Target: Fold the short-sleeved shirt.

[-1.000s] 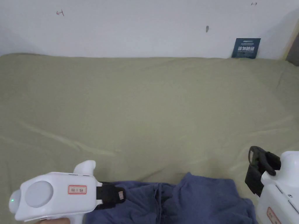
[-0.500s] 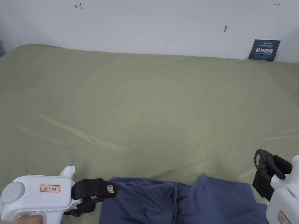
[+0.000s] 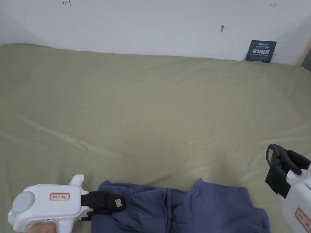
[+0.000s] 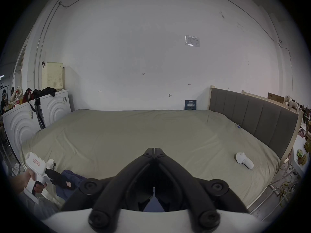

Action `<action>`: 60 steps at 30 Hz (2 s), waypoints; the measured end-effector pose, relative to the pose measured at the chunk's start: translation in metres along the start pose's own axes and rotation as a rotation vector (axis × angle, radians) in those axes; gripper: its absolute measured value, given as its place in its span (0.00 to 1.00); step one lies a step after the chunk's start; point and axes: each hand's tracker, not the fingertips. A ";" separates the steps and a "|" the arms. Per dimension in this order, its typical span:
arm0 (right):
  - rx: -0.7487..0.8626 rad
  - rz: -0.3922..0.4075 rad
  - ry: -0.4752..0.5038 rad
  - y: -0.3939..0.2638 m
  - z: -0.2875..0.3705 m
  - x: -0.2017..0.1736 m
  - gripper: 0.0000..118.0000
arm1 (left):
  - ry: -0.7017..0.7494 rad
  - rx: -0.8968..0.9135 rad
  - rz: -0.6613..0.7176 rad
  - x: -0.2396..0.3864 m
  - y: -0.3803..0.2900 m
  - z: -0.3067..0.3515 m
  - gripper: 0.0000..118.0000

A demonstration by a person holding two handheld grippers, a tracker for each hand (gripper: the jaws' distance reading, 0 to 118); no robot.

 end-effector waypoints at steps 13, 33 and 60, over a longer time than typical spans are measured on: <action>0.049 -0.013 0.050 0.011 0.002 -0.006 0.01 | 0.427 0.247 -0.022 0.054 -0.020 0.132 0.14; 0.070 -0.069 0.047 0.009 0.020 0.013 0.01 | 0.852 0.047 -0.526 0.204 -0.091 -0.085 0.14; -0.065 -0.119 0.027 -0.016 0.011 0.018 0.01 | 0.130 -0.159 -0.213 0.072 -0.102 -0.131 0.00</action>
